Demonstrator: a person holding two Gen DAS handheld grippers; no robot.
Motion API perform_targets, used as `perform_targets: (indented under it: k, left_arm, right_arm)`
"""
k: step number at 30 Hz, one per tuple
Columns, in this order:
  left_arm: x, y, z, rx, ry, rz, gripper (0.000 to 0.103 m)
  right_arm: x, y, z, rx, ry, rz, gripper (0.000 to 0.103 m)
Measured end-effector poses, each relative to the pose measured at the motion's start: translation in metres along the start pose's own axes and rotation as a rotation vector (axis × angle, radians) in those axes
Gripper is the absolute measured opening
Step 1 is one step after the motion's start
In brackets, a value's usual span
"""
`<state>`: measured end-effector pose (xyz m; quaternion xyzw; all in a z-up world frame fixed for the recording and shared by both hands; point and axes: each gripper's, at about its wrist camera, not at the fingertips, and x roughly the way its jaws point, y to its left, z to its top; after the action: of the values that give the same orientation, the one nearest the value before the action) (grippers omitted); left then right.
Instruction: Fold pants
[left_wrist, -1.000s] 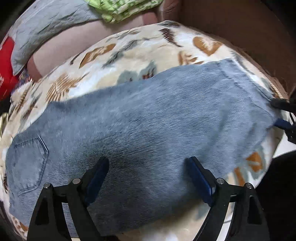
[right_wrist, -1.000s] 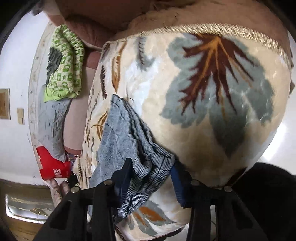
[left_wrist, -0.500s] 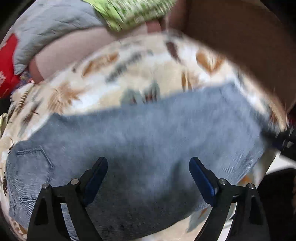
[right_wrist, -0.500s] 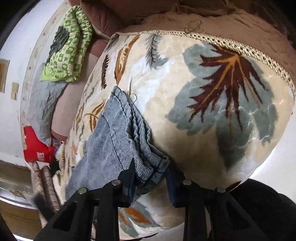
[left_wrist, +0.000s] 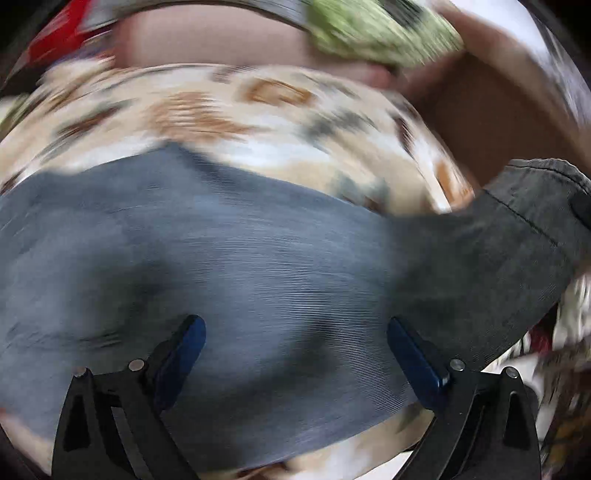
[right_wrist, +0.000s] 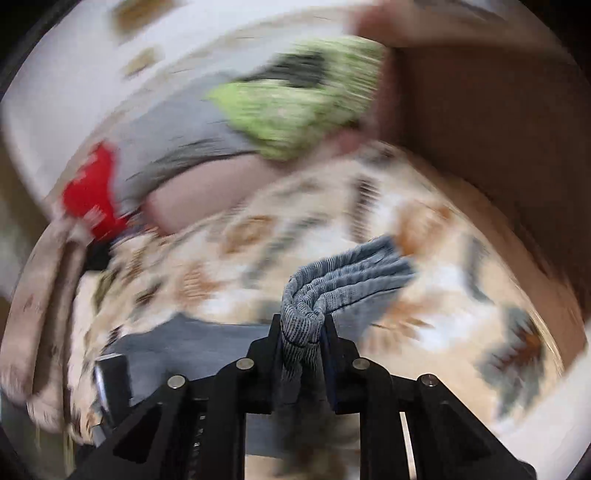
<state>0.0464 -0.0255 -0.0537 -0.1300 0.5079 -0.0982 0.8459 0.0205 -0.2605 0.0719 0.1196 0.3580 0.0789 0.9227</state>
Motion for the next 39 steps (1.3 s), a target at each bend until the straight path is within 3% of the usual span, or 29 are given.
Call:
perform_targets:
  k: [3,6,8,9,10,11,12,16,19,21,22,24,25,27,28,29,32,35,36,39]
  left_arm:
    - [-0.035,0.064,-0.004,-0.145,-0.076,0.036,0.099]
    - [-0.065,0.112,-0.019,-0.225,-0.134,0.101,0.099]
    - [-0.076,0.130,-0.026,-0.253,-0.145,0.139,0.099]
    - [-0.083,0.136,-0.027,-0.256,-0.148,0.140,0.099]
    - [-0.087,0.137,-0.029,-0.253,-0.153,0.139,0.099]
    - [-0.091,0.136,-0.030,-0.248,-0.160,0.138,0.099]
    - [-0.092,0.133,-0.026,-0.242,-0.169,0.133,0.098]
    - [-0.099,0.092,-0.003,-0.170,-0.201,0.029,0.098]
    - [-0.097,0.050,0.011,-0.083,-0.217,-0.027,0.099]
    - [-0.080,0.033,0.017,-0.057,-0.174,-0.054,0.099]
    - [-0.059,0.028,0.012,-0.069,-0.113,-0.049,0.099]
    - [-0.013,0.025,0.001,-0.049,0.054,0.019,0.099]
    - [0.009,0.027,-0.008,-0.033,0.145,0.073,0.091]
    - [0.001,0.016,-0.016,0.030,0.073,0.130,0.091]
    - [-0.007,0.012,-0.015,0.031,0.062,0.124,0.091]
    - [-0.023,0.006,-0.011,0.026,0.013,0.079,0.091]
    - [-0.056,-0.002,0.000,0.034,-0.100,0.034,0.091]
    - [-0.083,0.024,0.004,-0.097,-0.173,-0.068,0.091]
    - [-0.091,0.039,0.005,-0.162,-0.198,-0.071,0.091]
    - [-0.105,0.077,-0.003,-0.286,-0.232,-0.030,0.091]
  right_arm:
    - [0.019,0.083,-0.023,-0.164,0.036,0.102,0.020]
    - [0.065,0.130,-0.072,-0.219,0.142,0.169,0.025]
    - [0.114,0.145,-0.112,-0.266,0.280,0.211,0.040]
    - [0.144,0.145,-0.138,-0.253,0.415,0.226,0.042]
    - [0.133,0.140,-0.141,-0.239,0.315,0.248,0.044]
    - [0.122,0.135,-0.139,-0.225,0.282,0.284,0.060]
    - [0.114,0.127,-0.134,-0.185,0.307,0.320,0.069]
    - [0.080,0.075,-0.109,0.012,0.233,0.385,0.071]
    - [0.070,0.025,-0.097,0.187,0.165,0.409,0.082]
    - [0.102,-0.001,-0.109,0.301,0.305,0.407,0.085]
    - [0.119,-0.010,-0.120,0.337,0.406,0.389,0.084]
    - [0.115,-0.021,-0.124,0.353,0.374,0.464,0.083]
    - [0.113,-0.024,-0.120,0.368,0.403,0.472,0.083]
    - [0.102,-0.035,-0.109,0.396,0.380,0.488,0.083]
    - [0.094,-0.042,-0.100,0.390,0.345,0.487,0.083]
    - [0.088,-0.049,-0.091,0.385,0.320,0.481,0.083]
    - [0.084,-0.066,-0.074,0.414,0.286,0.455,0.083]
    - [0.076,-0.061,-0.071,0.443,0.288,0.521,0.083]
    - [0.076,-0.048,-0.079,0.451,0.318,0.595,0.083]
    - [0.083,0.000,-0.094,0.346,0.391,0.656,0.083]
